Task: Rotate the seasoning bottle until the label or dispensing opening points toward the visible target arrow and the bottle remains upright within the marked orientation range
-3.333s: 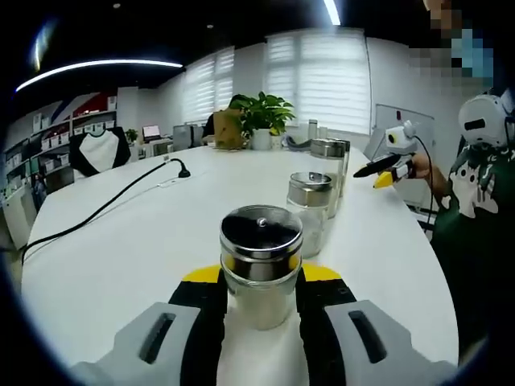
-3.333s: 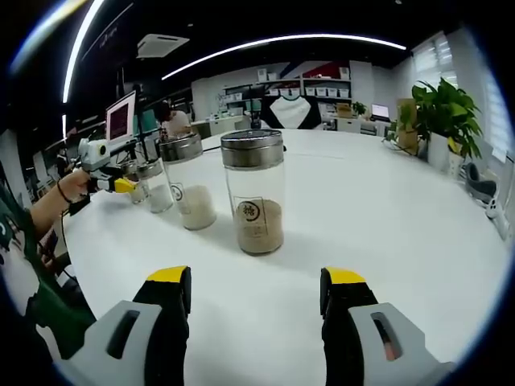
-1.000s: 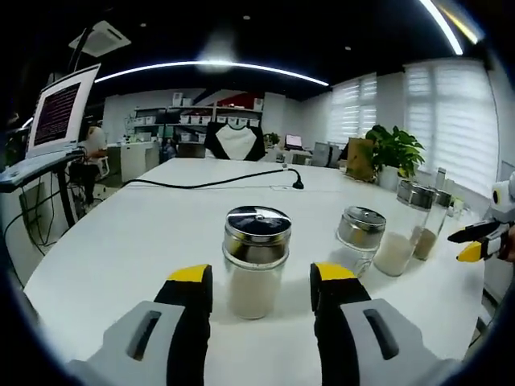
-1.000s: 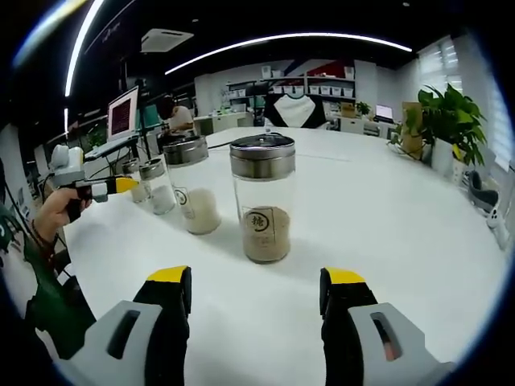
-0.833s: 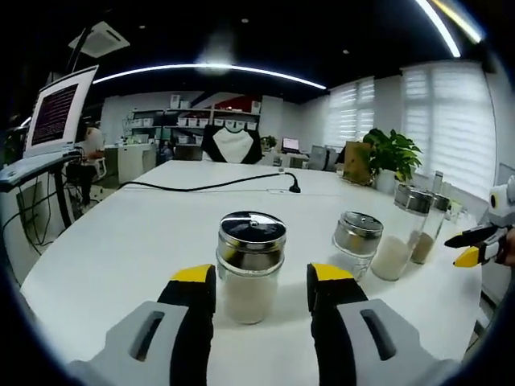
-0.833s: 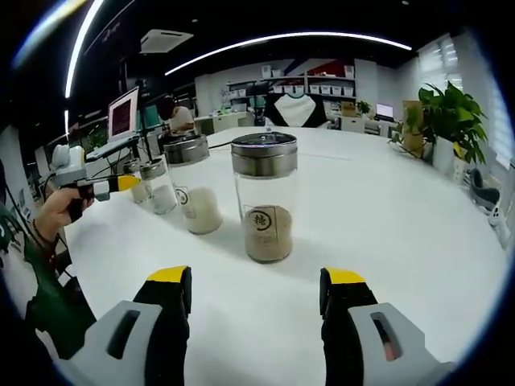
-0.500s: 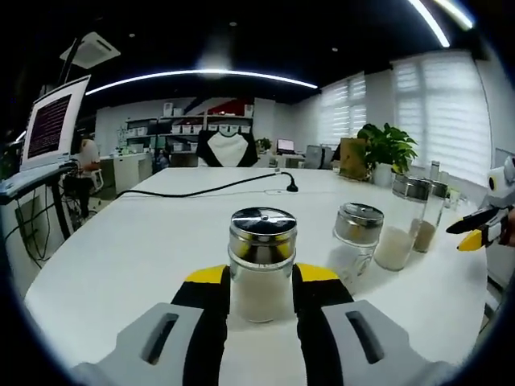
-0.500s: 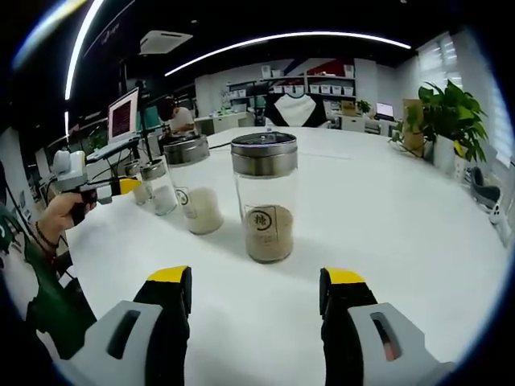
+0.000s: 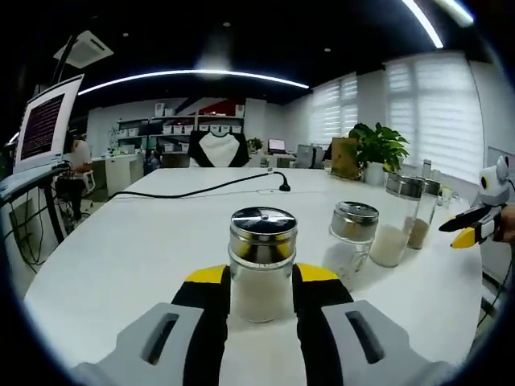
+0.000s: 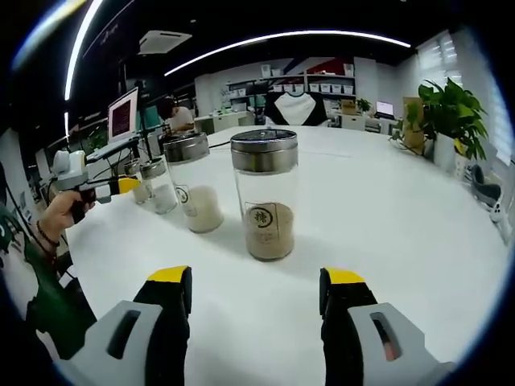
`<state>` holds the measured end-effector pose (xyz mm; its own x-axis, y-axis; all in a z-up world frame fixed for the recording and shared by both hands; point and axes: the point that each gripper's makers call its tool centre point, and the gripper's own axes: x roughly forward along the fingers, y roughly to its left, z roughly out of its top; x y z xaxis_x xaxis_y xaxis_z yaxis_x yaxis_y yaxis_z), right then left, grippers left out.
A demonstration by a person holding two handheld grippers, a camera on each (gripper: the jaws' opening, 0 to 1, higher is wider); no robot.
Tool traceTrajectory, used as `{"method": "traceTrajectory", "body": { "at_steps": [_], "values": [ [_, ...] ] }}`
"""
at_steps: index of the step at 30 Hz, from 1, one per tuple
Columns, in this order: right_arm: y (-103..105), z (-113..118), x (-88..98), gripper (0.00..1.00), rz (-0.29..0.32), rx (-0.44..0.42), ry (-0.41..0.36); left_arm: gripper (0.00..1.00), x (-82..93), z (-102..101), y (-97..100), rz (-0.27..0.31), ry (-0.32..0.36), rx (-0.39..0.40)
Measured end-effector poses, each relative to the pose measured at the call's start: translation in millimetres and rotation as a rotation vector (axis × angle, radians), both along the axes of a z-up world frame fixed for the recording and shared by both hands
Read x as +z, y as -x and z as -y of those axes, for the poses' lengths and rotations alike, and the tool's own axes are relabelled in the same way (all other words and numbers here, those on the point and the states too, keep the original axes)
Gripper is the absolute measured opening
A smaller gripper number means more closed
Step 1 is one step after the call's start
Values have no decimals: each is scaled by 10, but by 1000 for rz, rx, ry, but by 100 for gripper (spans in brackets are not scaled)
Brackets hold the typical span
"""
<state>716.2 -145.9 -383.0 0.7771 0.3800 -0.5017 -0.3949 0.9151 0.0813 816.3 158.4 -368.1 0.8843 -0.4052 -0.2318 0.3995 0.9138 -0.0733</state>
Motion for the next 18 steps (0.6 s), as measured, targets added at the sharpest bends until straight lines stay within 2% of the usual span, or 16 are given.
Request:
{"method": "traceTrajectory", "body": {
  "at_steps": [9,18],
  "values": [
    [7,-10,-2,65,-1,0,-1,32,3,12,7,11,-7,-21],
    [17,-9,0,65,-1,-3,-2,31,2,14,10,6,-23,-88]
  ]
}}
